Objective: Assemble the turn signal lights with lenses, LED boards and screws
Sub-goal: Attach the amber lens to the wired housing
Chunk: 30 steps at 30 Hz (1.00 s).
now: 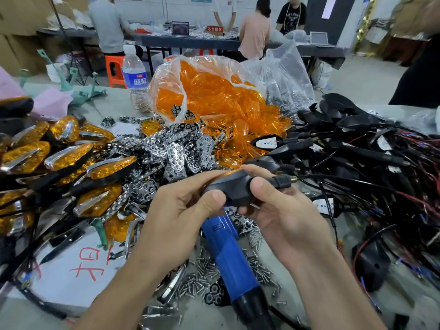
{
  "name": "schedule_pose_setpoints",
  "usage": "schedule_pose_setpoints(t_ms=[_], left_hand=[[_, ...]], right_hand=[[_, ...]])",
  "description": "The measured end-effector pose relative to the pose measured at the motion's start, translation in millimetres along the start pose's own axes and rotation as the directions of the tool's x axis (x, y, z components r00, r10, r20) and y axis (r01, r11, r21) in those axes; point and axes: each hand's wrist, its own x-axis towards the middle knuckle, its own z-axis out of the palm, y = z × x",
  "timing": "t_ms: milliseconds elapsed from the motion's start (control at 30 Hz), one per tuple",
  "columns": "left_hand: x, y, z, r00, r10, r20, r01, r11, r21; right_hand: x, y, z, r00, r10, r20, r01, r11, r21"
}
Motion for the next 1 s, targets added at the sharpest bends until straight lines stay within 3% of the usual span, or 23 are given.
schedule_pose_setpoints(t_ms=[133, 233, 367, 433, 500, 567, 633, 667, 800, 900, 1000], left_hand=[[-7, 0, 8, 0.997, -0.023, -0.071, 0.031, 0.993, 0.112], [-8, -1, 17, 0.998, 0.010, -0.064, -0.012, 0.999, -0.029], [1, 3, 16, 0.978, -0.095, -0.187, 0.018, 0.927, -0.374], [5, 3, 5, 0.949, -0.211, -0.236, 0.060, 0.853, -0.518], [9, 3, -10, 0.892, -0.325, -0.314, 0.080, 0.797, -0.598], [12, 2, -22, 0.847, -0.390, -0.362, 0.108, 0.792, -0.601], [14, -1, -29, 0.823, -0.401, -0.402, 0.165, 0.847, -0.505], [14, -2, -29, 0.813, -0.400, -0.423, 0.204, 0.876, -0.438], [16, -5, -25, 0.809, -0.410, -0.421, 0.299, 0.904, -0.305], [16, -3, -24, 0.822, -0.430, -0.375, 0.336, 0.896, -0.291], [15, -4, -23, 0.842, -0.427, -0.329, 0.357, 0.899, -0.253]], right_hand=[[-2, 7, 18, 0.980, -0.007, -0.197, 0.009, 1.000, 0.011], [-4, 7, 27, 0.965, 0.007, -0.264, -0.021, 0.999, -0.050], [-9, 7, 32, 0.982, 0.119, -0.145, -0.141, 0.978, -0.152], [-11, 2, 27, 0.985, 0.169, -0.034, -0.171, 0.931, -0.324], [-9, -9, 12, 0.993, 0.103, -0.055, -0.114, 0.762, -0.637], [-6, -22, -5, 0.989, 0.103, -0.106, -0.137, 0.369, -0.919], [-6, -27, -11, 0.956, 0.251, -0.153, -0.152, -0.022, -0.988], [-8, -25, -11, 0.933, 0.313, -0.181, -0.143, -0.141, -0.980], [-6, -11, -1, 0.918, 0.342, -0.202, -0.149, -0.176, -0.973], [-5, -9, -3, 0.924, 0.364, -0.115, -0.057, -0.168, -0.984], [-6, -11, -11, 0.928, 0.332, -0.169, -0.139, -0.110, -0.984]])
